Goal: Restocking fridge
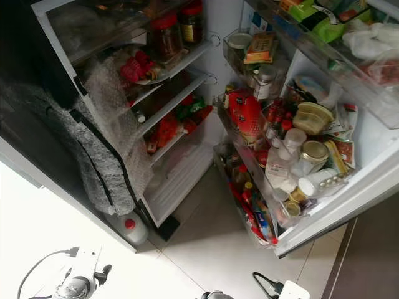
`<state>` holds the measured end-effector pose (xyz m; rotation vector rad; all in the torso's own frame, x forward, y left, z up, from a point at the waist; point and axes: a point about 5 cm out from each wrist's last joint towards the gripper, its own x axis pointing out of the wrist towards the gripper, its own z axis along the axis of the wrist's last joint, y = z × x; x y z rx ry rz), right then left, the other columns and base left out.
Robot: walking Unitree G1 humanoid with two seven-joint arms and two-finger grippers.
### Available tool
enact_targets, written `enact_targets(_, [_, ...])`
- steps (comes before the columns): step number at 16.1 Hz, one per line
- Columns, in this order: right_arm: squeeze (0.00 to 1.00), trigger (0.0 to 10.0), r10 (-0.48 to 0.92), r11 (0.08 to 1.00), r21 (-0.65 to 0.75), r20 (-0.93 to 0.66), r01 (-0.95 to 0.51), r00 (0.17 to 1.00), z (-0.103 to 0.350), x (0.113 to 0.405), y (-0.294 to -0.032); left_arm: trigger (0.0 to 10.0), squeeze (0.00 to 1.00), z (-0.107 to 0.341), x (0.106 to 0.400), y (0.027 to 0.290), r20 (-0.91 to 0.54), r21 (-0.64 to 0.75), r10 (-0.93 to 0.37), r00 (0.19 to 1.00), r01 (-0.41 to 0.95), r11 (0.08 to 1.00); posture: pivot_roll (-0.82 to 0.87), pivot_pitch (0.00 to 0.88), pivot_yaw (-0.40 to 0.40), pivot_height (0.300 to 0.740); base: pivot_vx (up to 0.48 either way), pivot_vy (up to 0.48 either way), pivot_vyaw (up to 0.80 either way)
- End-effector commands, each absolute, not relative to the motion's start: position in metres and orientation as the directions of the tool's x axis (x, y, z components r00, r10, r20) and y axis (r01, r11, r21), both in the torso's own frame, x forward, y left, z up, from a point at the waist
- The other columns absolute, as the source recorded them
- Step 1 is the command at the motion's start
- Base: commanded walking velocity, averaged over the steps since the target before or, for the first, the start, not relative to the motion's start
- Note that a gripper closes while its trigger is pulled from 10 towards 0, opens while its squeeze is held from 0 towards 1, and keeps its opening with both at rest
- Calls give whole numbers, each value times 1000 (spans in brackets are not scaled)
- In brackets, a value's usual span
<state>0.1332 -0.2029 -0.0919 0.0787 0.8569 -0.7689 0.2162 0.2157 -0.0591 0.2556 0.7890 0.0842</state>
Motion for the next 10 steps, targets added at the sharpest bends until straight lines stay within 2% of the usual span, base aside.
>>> enact_targets(1, [0,10000,-582,710,-233,-725,665,368,-95,124,-199,10000,0,-64,207,218,-709,265,178,683,24,964,-187,158,19,740,0,0,0])
enact_targets(2, [0,10000,-610,688,-248,-706,682,358,-94,124,-207,10000,0,-64,207,219,-710,265,179,681,22,964,-185,158,17,740,0,0,0])
enact_targets(3, [0,10000,-682,637,-281,-640,718,354,-86,124,-236,10000,0,-64,206,219,-711,264,180,680,21,964,-186,157,17,740,0,0,0])
enact_targets(4, [0,10000,-775,566,-343,-531,750,342,-70,121,-279,10000,0,-65,206,219,-712,263,180,679,20,965,-187,158,17,740,0,0,0])
enact_targets(5, [0,10000,-801,538,-359,-500,762,330,-65,119,-291,10000,0,-65,205,219,-713,263,181,677,19,965,-188,158,17,740,0,0,0])
enact_targets(10, [0,10000,-866,437,-398,-430,807,257,-57,107,-312,10000,0,-66,204,219,-718,259,178,673,20,966,-195,157,16,740,0,0,0])
